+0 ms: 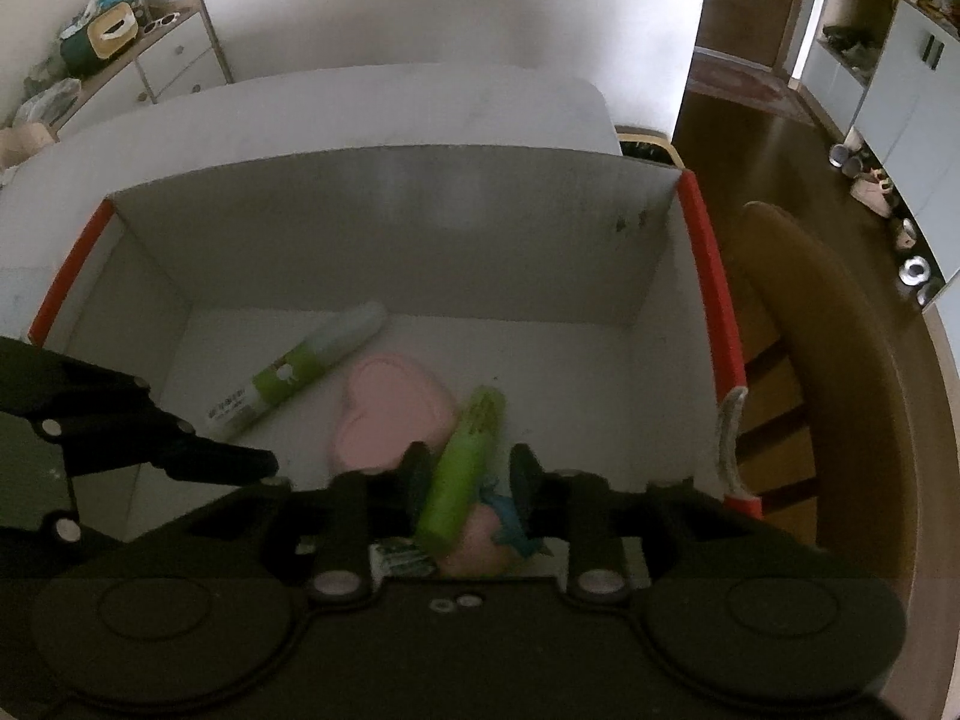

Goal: Organize rigid objects
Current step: 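Open left gripper releasing tape dispenser while right gripper releases highlighter in box, then withdraw both grippers from red box back toward the mat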

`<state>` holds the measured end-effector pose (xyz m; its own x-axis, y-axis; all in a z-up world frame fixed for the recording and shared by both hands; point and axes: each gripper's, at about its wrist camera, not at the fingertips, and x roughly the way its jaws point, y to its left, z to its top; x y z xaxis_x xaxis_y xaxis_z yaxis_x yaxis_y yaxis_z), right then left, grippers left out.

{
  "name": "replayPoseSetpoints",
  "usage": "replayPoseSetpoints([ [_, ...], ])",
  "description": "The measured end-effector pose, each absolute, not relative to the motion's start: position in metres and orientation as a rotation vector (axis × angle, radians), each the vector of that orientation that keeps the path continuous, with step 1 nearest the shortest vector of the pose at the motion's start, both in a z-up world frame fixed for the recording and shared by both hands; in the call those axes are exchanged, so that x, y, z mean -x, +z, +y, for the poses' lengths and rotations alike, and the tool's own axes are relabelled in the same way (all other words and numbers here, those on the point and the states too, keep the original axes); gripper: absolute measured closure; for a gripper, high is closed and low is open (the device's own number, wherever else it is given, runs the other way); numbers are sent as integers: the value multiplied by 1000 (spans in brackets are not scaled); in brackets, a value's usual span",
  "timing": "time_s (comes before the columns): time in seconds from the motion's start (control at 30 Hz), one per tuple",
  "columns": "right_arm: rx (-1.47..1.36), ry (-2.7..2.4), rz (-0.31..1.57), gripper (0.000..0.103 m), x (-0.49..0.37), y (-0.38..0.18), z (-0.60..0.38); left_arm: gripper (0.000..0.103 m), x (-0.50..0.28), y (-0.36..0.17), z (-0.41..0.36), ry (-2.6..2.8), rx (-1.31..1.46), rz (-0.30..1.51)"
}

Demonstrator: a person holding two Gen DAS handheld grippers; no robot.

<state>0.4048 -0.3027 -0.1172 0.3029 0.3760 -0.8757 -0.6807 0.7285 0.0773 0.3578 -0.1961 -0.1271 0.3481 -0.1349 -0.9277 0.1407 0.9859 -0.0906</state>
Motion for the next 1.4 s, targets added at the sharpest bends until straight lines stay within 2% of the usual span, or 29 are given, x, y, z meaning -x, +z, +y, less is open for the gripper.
replayPoseSetpoints([
  [0.3, 315, 729, 1021, 56, -391, -104, -309, 50, -348, -121, -197, -200, -15, 1166],
  [0.73, 288, 749, 956, 45, -360, -71, -317, 50, -309, -82, -193, -227, -22, 1010],
  [1.23, 219, 709, 884, 32, -319, -35, -322, 49, -254, -46, -151, -207, 33, 871],
  [1.4, 181, 709, 848, 23, -300, -24, -318, 40, -238, -36, -132, -190, 44, 821],
])
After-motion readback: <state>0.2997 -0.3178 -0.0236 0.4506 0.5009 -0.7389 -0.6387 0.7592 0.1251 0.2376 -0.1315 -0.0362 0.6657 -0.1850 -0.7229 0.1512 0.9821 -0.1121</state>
